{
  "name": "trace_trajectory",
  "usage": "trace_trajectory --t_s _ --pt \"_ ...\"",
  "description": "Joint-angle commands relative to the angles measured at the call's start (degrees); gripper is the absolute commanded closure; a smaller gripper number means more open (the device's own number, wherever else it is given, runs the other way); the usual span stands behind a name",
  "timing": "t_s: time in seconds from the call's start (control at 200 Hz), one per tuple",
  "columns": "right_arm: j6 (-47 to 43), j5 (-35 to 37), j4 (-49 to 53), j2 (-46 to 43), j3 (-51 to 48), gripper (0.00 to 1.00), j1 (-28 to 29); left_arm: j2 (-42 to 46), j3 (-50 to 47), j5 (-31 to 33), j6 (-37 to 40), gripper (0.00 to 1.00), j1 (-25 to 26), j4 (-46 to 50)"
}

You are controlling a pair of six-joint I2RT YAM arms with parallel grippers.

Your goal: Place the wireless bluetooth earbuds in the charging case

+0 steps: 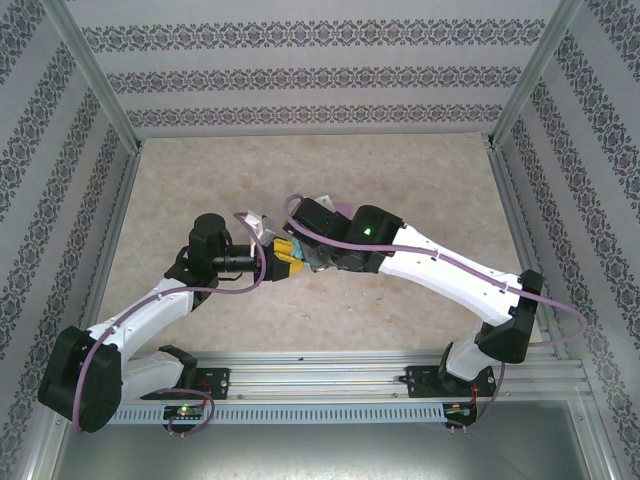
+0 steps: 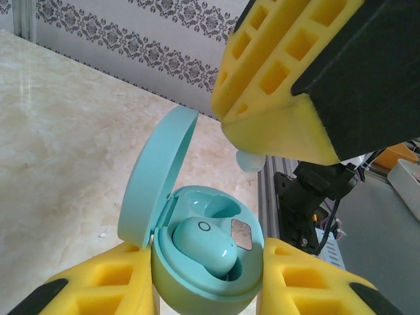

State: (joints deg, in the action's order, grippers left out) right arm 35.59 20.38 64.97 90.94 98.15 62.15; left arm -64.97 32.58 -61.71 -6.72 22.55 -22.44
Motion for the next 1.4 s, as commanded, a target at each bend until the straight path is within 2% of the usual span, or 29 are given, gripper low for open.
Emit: trace_trajectory --t_s 0.0,0.4,0.719,1.109,1.399 --pt "-0.61 1.76 -1.24 1.16 0.37 0.82 0.71 0.15 1.58 -1.31 -1.23 0.94 0.82 -3.75" --pt "-0.10 2.11 -1.16 2.63 -0.80 0.82 1.16 -0.50 1.53 -0.97 -3.23 0.93 0.90 -6.16" --pt "0.16 5.68 -2.47 -0.64 -2.98 0.81 1.51 -2.36 1.35 -1.22 -9.40 0.94 0.84 -12.74" --pt "-1.05 7.13 -0.42 1.64 -1.39 0.81 1.48 -1.40 2.05 -1.22 -9.04 0.94 0.92 -10.84" --pt "-1.21 4.61 -0.13 2.89 0.38 0.70 1.57 -1.12 2.38 -1.08 -8.09 0.94 0.92 -9.34"
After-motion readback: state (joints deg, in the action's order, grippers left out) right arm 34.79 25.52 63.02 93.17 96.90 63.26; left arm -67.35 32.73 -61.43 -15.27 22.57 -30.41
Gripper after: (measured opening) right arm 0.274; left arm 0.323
